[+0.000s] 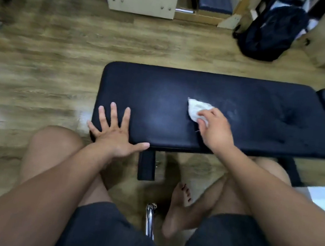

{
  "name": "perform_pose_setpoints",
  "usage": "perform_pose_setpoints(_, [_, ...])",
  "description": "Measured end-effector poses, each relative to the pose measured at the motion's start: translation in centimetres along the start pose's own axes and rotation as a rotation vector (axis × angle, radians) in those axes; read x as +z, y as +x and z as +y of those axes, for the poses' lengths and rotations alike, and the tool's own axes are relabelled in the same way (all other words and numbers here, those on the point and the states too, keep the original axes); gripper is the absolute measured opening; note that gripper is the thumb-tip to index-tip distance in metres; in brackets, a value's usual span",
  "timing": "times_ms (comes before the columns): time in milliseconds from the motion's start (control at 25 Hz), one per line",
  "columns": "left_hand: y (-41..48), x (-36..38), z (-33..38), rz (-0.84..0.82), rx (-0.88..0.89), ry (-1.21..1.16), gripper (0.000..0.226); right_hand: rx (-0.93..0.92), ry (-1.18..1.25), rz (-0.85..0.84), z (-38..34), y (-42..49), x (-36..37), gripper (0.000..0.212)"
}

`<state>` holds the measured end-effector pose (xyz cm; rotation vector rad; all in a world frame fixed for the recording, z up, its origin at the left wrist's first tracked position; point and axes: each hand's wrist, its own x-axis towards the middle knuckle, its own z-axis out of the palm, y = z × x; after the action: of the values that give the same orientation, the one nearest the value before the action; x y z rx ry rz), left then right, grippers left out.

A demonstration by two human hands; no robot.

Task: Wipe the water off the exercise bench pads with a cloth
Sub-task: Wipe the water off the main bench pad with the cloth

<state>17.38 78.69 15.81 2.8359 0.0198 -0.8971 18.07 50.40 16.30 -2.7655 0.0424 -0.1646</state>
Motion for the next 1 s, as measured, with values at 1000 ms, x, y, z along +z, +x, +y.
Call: perform_pose_setpoints(1000, [-2.7, 9.8, 19.3, 0.472, 0.56, 0.39, 0.086, 0.663, -0.071, 0.18, 27.8, -6.0, -11.9, 0.041])
